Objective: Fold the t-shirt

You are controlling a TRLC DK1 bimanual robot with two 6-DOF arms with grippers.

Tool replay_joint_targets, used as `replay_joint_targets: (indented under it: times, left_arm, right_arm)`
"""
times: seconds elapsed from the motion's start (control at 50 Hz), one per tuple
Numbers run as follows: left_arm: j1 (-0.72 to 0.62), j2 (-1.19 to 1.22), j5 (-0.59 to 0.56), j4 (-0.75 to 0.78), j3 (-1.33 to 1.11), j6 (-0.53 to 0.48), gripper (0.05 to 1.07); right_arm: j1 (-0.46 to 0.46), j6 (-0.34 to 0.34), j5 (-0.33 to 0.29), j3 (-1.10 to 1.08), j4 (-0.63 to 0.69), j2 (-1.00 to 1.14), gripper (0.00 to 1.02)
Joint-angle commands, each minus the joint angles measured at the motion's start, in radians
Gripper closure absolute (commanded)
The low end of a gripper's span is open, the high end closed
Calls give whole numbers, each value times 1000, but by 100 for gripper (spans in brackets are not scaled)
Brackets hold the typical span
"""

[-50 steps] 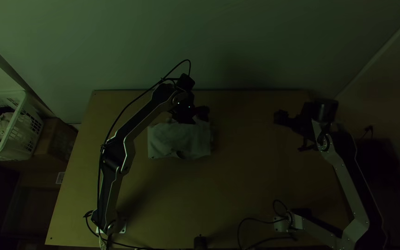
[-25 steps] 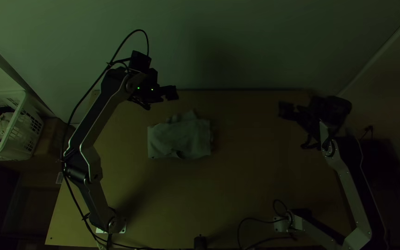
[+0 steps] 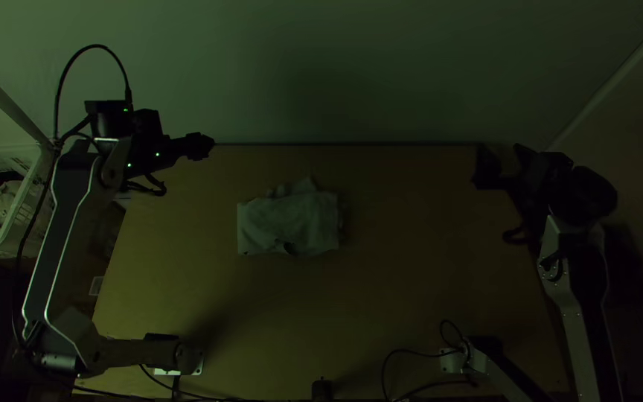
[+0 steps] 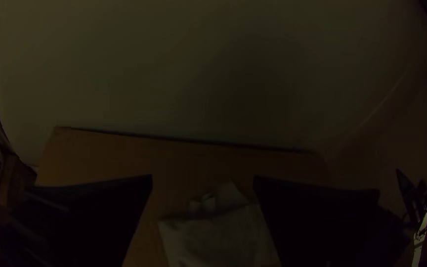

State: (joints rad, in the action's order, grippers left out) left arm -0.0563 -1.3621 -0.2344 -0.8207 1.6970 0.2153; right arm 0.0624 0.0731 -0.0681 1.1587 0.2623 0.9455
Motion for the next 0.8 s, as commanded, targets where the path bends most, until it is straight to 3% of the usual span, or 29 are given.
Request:
replay_joint_targets:
  times: [0.0,0.22,0.6,0.78]
  left_arm:
    - [27,159,4,66,-154,-31,10]
    - [110,426,26,201,-422,-40,10]
    - [262,902,98,634,-962,-129,10]
    - [269,1089,147,736,-1180,-129,10]
  right_arm:
    - [-3,-70,13,-76,-41,-82,4]
    - [-1,-180,25,-267,-138,-264,4]
    - [40,-219,31,-571,-184,-588,4]
    - [39,-231,34,-686,-195,-754,4]
